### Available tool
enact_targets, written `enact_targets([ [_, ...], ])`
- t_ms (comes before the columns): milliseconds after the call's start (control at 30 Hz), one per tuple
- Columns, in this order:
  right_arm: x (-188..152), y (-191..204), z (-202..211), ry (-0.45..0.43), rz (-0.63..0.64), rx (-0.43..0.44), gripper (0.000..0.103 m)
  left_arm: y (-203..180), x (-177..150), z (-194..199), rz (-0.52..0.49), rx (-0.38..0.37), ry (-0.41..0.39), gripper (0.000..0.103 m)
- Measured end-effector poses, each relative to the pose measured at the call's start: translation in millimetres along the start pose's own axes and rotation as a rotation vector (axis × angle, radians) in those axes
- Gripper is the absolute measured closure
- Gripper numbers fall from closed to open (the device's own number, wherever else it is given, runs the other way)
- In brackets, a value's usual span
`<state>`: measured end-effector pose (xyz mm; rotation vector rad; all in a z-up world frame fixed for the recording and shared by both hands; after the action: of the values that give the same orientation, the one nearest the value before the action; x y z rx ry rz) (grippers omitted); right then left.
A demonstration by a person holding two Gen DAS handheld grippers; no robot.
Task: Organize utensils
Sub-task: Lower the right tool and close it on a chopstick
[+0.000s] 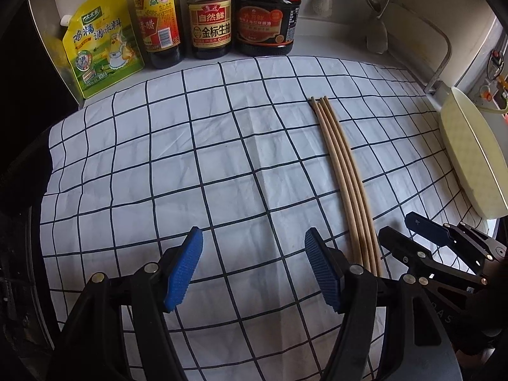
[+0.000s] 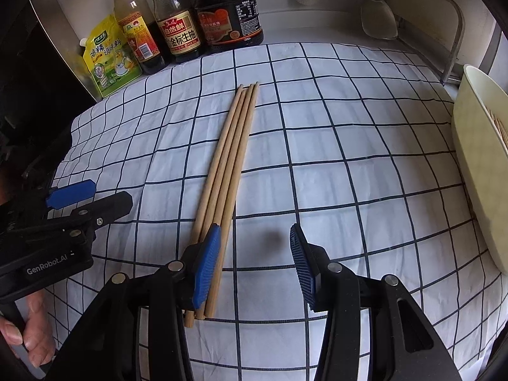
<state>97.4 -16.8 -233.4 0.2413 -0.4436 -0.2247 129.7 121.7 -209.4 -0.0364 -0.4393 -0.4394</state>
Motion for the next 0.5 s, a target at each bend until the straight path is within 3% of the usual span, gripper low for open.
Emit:
enact_targets([
  [500,-6.6,1.8,-6.5,-0.016,0.073,-0.094,0.059,-1.2,-1.4,-1.7,0.015,-0.029,-0.003,0.037],
])
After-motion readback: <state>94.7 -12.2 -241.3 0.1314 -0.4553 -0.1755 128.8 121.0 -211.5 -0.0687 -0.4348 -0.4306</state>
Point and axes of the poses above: each gripper's, at about its wrist camera, not at the fingertips, and z roughly against the way its jaws point, y to its left, x to its top, the point moved 9 cm from there along -z, roughly the way its jaws point, and after that the axes turned 13 degrees about -z, right-handed, at the moved point
